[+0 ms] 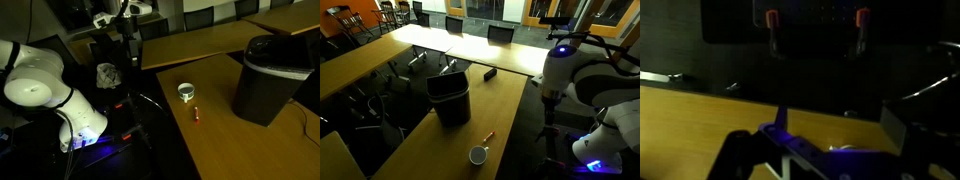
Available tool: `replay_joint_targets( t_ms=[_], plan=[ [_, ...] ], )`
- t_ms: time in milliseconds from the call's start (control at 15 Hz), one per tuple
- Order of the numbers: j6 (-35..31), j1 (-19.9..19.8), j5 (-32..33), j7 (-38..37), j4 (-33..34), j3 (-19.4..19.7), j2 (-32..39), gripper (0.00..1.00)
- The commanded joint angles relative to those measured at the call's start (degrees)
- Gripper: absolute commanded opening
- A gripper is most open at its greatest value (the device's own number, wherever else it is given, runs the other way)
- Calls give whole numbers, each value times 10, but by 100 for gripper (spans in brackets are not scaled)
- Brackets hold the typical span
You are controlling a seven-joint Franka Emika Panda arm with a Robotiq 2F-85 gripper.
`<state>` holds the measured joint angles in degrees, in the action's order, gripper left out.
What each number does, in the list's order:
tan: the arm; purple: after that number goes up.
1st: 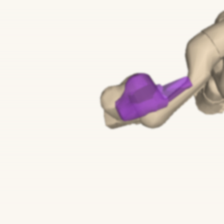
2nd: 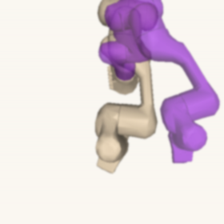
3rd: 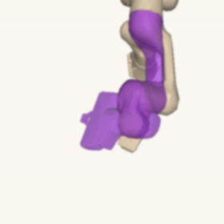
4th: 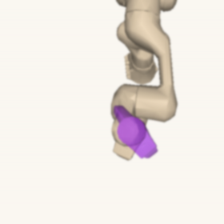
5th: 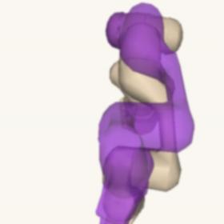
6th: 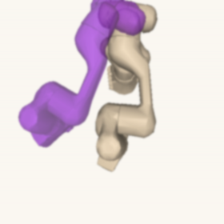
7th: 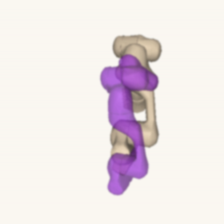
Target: Move the mug to the right
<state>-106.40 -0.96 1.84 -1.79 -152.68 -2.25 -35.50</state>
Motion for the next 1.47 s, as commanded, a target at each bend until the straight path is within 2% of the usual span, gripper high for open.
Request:
replay_joint_targets(
  t_ms=[0,333,467,600,867,1067,1133,1267,1400],
  plan=[
    [1,5,2,-2,1,4,0,100],
    [1,5,2,-2,1,4,0,100],
    [-71,-6,-19,-73,-6,-10,17,100],
    [-150,-9,-31,-128,0,-22,66,100],
    [-344,-21,-23,-280,31,-61,231,100],
    [-454,-25,10,-408,86,-68,373,100],
    [-475,-17,31,-455,110,-57,415,100],
    [-502,23,57,-539,167,-15,499,100],
    [-520,70,47,-601,225,31,574,100]
  ],
)
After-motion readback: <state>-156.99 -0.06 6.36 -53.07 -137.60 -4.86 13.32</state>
